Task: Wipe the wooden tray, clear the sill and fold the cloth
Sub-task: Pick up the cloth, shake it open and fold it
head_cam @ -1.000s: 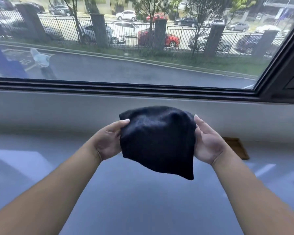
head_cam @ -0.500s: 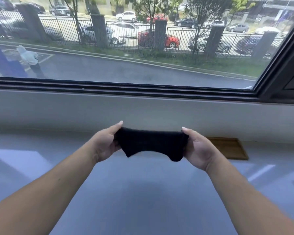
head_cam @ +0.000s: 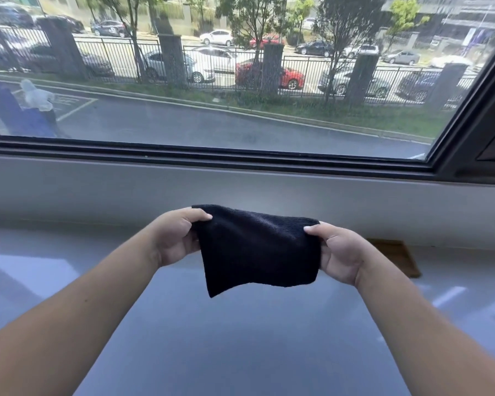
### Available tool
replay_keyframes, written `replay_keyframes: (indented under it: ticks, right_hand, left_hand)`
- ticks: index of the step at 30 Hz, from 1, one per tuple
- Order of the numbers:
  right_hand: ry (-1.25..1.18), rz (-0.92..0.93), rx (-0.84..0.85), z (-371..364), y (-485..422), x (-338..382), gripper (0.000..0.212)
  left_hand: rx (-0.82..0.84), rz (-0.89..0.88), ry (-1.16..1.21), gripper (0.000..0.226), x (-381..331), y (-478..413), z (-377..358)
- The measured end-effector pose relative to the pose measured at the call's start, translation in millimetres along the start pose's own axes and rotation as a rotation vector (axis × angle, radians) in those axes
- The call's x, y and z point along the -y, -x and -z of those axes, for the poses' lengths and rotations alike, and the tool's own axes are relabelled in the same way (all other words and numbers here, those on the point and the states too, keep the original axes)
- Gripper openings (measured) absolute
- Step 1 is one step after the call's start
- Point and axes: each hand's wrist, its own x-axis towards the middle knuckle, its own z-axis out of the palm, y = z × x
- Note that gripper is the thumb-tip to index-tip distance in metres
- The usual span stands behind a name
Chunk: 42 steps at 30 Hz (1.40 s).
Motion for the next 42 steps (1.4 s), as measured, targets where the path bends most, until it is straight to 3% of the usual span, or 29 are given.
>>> replay_keyframes:
  ticks: [3, 6, 9, 11, 13, 19, 24, 26, 28, 32, 36, 38, 42]
  right_hand:
    - [0.135, -0.025, 0.035, 5.7, -2.8, -0.5, 0.039]
    - [0.349, 0.024, -0.16, 5.5, -6.1, 3.2, 0.038]
    - [0.543, 0.105, -0.238, 5.3, -6.6, 5.0, 0.063]
    - [0.583, 0.128, -0.169, 6.1, -4.6, 4.3, 0.079]
    - [0.622, 0.122, -0.112, 8.4, -1.3, 2.7, 0.07]
    - [1.015, 0.19, -0.174, 13.0, -1.6, -1.8, 0.011]
    - [1.209, 0.265, -0.245, 12.5, -1.0, -4.9, 0.016]
    - [1.103, 0.248, -0.232, 17.7, -0.9, -5.9, 0.022]
    - [0.862, 0.207, -0.191, 23.9, 1.5, -7.5, 0.026]
    - [0.398, 0.104, -0.138, 25.9, 1.7, -19.0, 0.017]
    - [0.311, -0.033, -0.225, -1.5, -2.1, -35.8, 0.015]
    - [0.219, -0.05, -0.182, -22.2, -5.1, -39.4, 0.016]
    - [0.217, -0.039, -0.054, -54.5, -9.5, -38.8, 0.016]
  left_hand:
    - [-0.001, 0.053, -0.127, 0.016, 3.1, -3.9, 15.6]
    - [-0.122, 0.079, -0.302, 0.019, 6.9, -5.5, 24.0]
    - [-0.239, 0.003, -0.378, 0.04, 8.9, -8.6, 27.5]
    - [-0.227, -0.088, -0.474, 0.032, 5.9, -10.8, 26.2]
    - [-0.2, -0.164, -0.631, 0.017, -0.6, -11.2, 25.4]
    - [-0.088, -0.182, -1.013, 0.022, -15.5, -9.5, 18.7]
    - [-0.196, -0.279, -1.406, 0.016, 1.2, -18.1, 11.1]
    - [-0.144, -0.298, -1.37, 0.016, 6.4, -23.0, 14.5]
    - [-0.122, -0.233, -1.139, 0.019, 10.4, -25.5, 18.0]
    - [-0.195, -0.13, -0.855, 0.024, 16.3, -23.9, 15.1]
    - [-0.348, -0.072, -0.906, 0.018, 19.9, -14.9, -17.9]
    - [-0.304, -0.042, -0.917, 0.016, 22.0, -8.9, -41.8]
    - [-0.114, 0.066, -0.671, 0.018, 25.6, -1.2, -80.5]
